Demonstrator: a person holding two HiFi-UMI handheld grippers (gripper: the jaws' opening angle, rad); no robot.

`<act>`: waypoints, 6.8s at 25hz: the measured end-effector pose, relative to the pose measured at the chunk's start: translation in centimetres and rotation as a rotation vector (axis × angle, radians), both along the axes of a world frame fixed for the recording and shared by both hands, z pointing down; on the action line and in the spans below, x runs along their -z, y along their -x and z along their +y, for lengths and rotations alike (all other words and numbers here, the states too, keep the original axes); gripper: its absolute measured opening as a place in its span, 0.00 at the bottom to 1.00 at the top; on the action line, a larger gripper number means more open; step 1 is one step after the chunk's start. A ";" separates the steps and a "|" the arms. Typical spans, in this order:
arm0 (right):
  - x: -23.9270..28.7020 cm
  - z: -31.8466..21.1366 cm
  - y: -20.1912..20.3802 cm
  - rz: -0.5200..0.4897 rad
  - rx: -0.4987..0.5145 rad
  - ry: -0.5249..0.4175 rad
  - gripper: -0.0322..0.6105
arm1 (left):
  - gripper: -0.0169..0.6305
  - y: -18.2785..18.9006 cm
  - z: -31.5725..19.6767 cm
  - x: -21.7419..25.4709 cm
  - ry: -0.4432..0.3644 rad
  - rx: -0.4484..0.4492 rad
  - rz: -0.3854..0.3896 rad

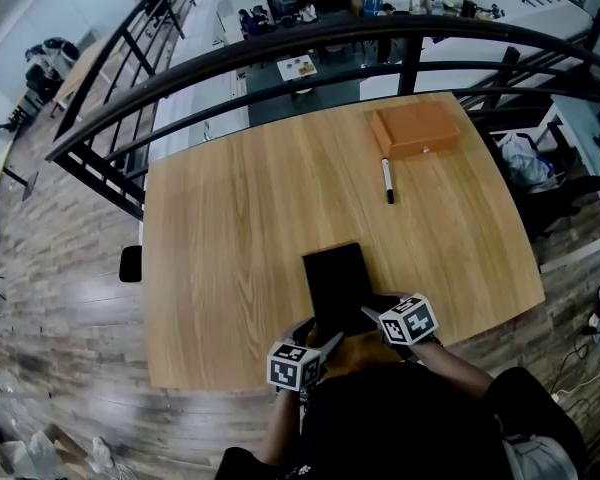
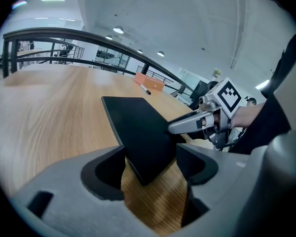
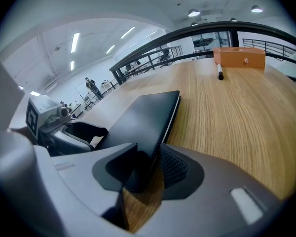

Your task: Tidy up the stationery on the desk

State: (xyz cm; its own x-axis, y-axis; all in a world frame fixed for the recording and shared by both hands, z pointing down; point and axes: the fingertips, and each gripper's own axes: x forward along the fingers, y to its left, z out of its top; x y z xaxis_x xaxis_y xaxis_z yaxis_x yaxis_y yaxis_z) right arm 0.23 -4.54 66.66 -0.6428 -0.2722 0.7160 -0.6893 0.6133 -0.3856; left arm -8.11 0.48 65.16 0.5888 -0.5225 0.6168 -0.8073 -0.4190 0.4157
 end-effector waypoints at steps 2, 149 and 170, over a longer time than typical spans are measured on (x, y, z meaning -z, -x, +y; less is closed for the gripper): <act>0.0 -0.1 0.0 0.000 0.002 0.000 0.26 | 0.51 0.0 -0.1 -0.1 -0.002 0.006 0.000; 4.2 -19.3 -9.6 0.144 -0.496 -0.291 0.16 | 0.02 9.0 -11.2 12.5 -0.393 0.268 0.021; 2.7 -10.0 -9.7 0.092 -0.490 -0.195 0.16 | 0.02 5.0 -11.1 12.2 -0.385 0.170 0.035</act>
